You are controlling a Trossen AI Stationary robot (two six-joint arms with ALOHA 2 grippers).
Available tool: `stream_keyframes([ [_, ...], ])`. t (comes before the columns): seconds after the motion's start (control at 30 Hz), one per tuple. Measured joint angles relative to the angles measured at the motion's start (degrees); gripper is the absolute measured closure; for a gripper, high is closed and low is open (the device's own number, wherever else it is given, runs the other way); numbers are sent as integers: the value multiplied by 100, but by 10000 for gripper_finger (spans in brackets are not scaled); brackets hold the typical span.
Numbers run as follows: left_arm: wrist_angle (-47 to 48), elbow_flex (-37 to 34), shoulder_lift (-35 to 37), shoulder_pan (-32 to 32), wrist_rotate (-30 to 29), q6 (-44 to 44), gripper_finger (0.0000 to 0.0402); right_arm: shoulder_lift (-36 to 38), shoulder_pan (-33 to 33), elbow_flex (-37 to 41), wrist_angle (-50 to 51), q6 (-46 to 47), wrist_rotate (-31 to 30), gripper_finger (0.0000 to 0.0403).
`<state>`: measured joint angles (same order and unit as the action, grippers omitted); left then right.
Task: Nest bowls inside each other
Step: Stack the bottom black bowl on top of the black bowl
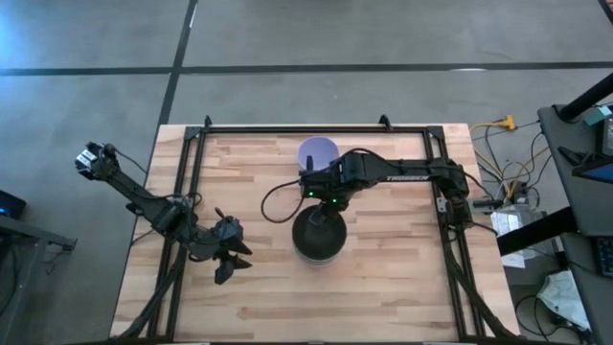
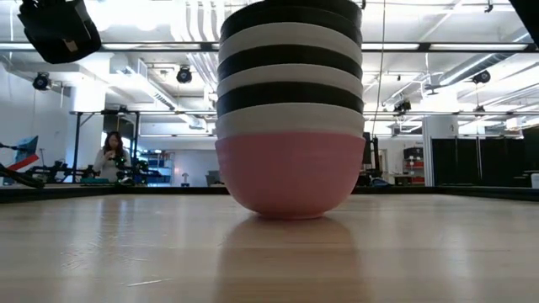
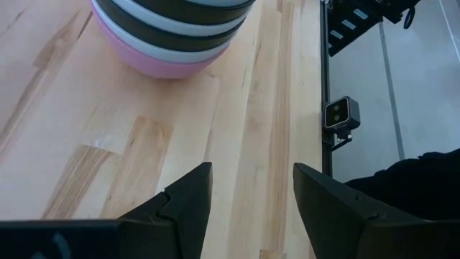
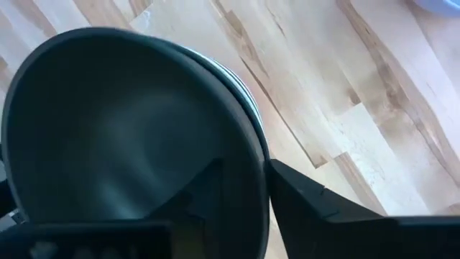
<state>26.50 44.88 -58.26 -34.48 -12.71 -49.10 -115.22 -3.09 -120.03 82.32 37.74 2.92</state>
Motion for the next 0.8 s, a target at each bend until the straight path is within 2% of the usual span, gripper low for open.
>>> stream_keyframes([
  [0.17,-1,0,0,1,0,36,222,7,-1,-117,7,19,-18,293],
  [0.53,-2,0,0,2,2,48,222,11,1,-243,24,30,-169,317],
  [0.8,-2,-2,0,0,4,48,222,49,8,-243,58,96,-448,286],
])
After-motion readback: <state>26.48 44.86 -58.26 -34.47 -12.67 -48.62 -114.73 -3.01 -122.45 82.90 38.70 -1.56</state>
